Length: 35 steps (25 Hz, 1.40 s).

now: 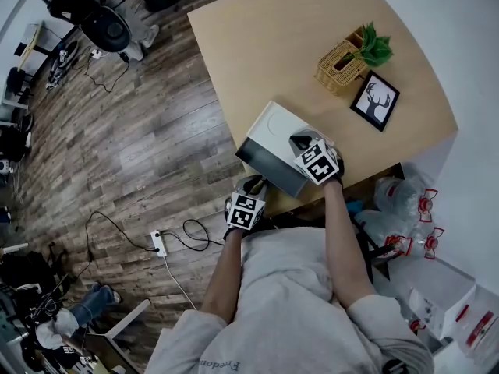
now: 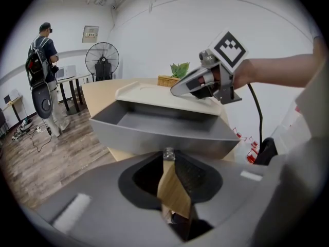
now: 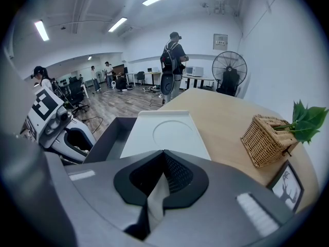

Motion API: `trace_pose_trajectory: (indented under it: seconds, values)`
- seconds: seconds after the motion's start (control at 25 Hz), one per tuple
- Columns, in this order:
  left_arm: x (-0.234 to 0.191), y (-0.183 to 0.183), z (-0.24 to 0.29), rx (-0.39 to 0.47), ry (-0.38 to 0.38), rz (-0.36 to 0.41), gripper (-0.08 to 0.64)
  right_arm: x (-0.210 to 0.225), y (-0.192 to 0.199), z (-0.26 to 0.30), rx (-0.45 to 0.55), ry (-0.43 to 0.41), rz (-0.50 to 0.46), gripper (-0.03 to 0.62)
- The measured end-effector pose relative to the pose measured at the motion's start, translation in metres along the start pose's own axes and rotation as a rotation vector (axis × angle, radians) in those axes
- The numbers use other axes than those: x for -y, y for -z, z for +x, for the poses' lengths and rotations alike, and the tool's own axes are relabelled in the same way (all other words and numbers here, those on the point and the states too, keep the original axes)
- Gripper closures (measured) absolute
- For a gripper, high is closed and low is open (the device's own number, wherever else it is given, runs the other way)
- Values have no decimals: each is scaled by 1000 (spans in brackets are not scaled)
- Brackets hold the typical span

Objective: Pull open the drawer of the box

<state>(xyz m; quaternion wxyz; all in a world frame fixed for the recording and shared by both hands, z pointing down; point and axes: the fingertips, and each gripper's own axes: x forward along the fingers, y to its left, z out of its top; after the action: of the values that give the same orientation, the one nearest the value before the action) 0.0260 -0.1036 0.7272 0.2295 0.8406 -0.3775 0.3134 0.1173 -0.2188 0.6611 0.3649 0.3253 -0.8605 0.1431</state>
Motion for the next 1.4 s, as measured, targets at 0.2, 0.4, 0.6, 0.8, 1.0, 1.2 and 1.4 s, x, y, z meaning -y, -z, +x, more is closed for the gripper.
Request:
trace_pose_trajectory:
  seconds: [0.2, 0.4, 0.6, 0.8, 1.0, 1.2, 1.4]
  values:
    - [0, 4, -5, -1, 3, 2, 433, 0, 0, 2, 7, 3, -1, 591]
    - [-1, 10, -9, -6, 1, 1, 433, 0, 1, 2, 1, 5, -6, 591]
    - [-1, 18, -14, -14, -1, 3, 433, 0, 2, 2, 3, 6, -7, 591]
    - [0, 23, -19, -6, -2, 0, 433, -2, 2, 1, 0, 7, -8, 591]
    - [1, 25, -23, -9, 8, -27, 433, -1, 2, 1, 3, 11, -11, 591]
    - [0, 28, -27, -11, 6, -36, 433, -2, 2, 1, 2, 11, -12, 591]
    - [-6, 34, -29, -8, -3, -51, 433, -1, 2, 2, 3, 15, -16, 591]
